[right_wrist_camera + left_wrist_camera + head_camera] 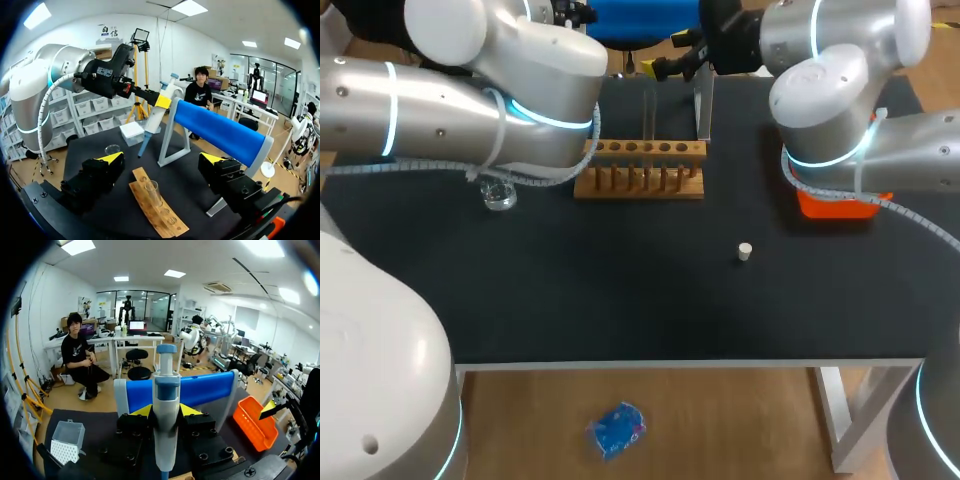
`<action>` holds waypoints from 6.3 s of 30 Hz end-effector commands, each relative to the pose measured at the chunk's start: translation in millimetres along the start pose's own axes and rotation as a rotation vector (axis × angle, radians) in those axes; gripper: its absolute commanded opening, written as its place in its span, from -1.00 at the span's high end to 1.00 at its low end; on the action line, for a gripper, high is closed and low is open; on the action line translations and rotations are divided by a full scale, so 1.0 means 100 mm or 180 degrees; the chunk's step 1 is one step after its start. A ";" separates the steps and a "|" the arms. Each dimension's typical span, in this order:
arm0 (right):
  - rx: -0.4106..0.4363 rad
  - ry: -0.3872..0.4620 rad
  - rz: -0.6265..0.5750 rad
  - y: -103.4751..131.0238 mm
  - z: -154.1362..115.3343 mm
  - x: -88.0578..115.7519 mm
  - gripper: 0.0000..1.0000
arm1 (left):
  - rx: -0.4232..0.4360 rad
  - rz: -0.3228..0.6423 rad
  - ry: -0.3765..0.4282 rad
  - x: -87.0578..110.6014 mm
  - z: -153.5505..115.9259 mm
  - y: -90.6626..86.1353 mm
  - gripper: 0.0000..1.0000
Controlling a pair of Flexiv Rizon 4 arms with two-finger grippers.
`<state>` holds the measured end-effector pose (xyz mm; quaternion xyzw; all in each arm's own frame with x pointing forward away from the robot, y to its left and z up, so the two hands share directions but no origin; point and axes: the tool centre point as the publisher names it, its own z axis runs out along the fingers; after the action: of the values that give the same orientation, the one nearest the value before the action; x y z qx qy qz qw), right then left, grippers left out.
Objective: Invert the test tube, pick up the pipette, mount the tip to pipette, aspirate from beaker and dispense into the tube, eject the tip, return the pipette, and cap with the stopper.
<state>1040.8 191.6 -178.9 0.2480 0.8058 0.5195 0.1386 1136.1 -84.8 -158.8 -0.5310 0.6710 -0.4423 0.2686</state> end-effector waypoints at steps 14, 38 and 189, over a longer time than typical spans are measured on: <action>0.0008 0.0012 0.0002 0.00 -0.01 -0.01 -1.00 | -0.0167 -0.0018 -0.0175 -0.10 0.19 -0.07 1.00; 0.0008 0.0012 0.0002 0.00 -0.01 -0.01 -1.00 | -0.0241 0.0002 -0.0343 -0.20 0.33 -0.02 1.00; 0.0008 0.0012 0.0002 0.00 -0.01 -0.01 -1.00 | -0.0413 -0.0151 -0.0502 -0.30 0.60 0.22 -0.02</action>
<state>1041.1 191.4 -178.8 0.2478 0.8060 0.5196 0.1380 1186.4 -73.6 -209.0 -0.5962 0.6635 -0.3596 0.2739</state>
